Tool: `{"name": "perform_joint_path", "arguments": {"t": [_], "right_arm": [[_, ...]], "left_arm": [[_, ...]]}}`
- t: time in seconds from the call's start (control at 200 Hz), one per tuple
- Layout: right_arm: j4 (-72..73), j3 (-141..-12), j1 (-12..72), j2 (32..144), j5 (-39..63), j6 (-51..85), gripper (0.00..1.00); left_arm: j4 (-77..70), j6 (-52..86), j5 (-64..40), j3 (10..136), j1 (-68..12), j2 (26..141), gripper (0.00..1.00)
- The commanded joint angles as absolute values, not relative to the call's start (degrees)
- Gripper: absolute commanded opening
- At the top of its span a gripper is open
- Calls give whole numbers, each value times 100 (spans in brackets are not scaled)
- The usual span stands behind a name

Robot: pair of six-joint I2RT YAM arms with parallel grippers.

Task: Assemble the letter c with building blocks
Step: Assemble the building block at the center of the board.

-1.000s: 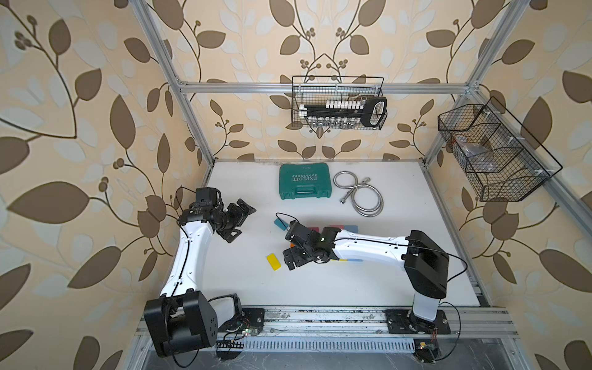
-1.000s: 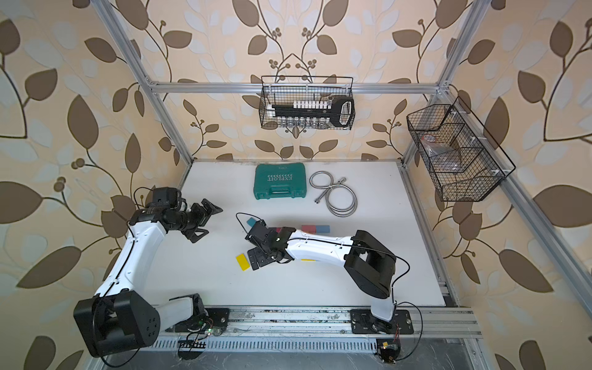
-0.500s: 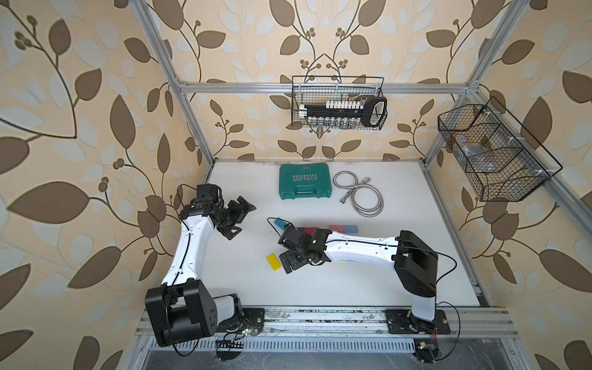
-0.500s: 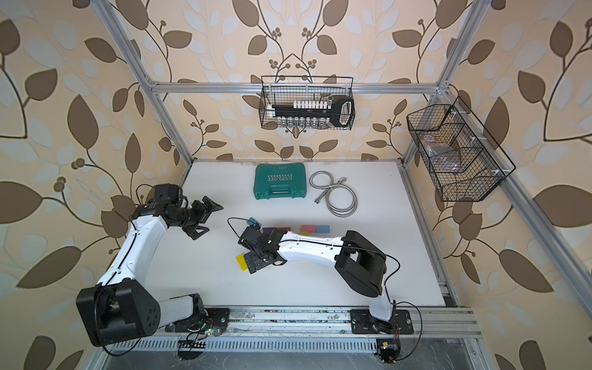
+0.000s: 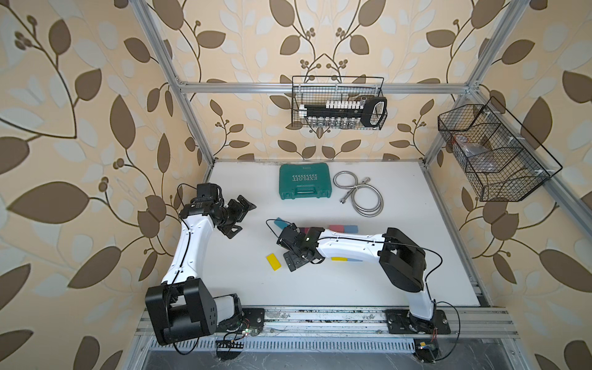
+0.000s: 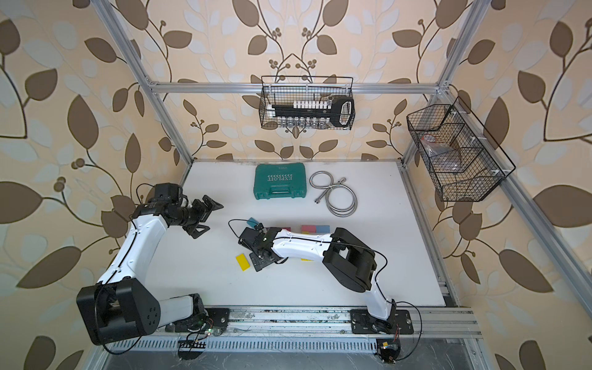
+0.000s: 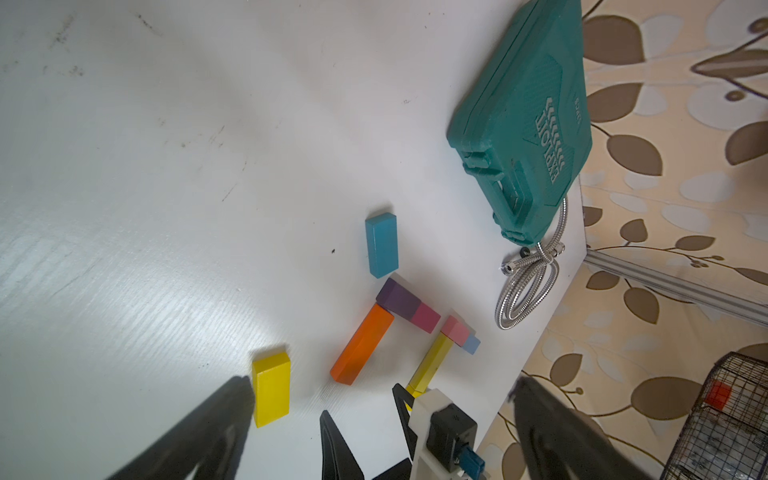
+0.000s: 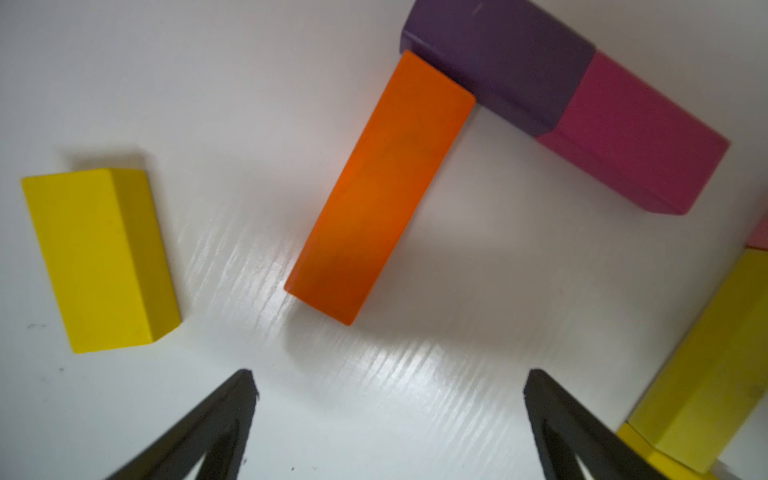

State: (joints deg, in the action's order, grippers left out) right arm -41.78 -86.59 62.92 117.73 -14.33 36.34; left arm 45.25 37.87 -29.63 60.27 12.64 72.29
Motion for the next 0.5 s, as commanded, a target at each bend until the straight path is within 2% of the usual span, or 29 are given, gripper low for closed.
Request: {"name": "perform_joint_path", "arguments": {"t": [0.0,0.495], "right_arm": [[-4337,-8846,6214,11891,-1579,3595,99],[-4324,-8994,6073,12023,-1485,3595,99]], "left_arm": [[4473,3795,-3046,6205,1195,7233,99],[4430,3821,-3041,6131,1195,7216,99]]}}
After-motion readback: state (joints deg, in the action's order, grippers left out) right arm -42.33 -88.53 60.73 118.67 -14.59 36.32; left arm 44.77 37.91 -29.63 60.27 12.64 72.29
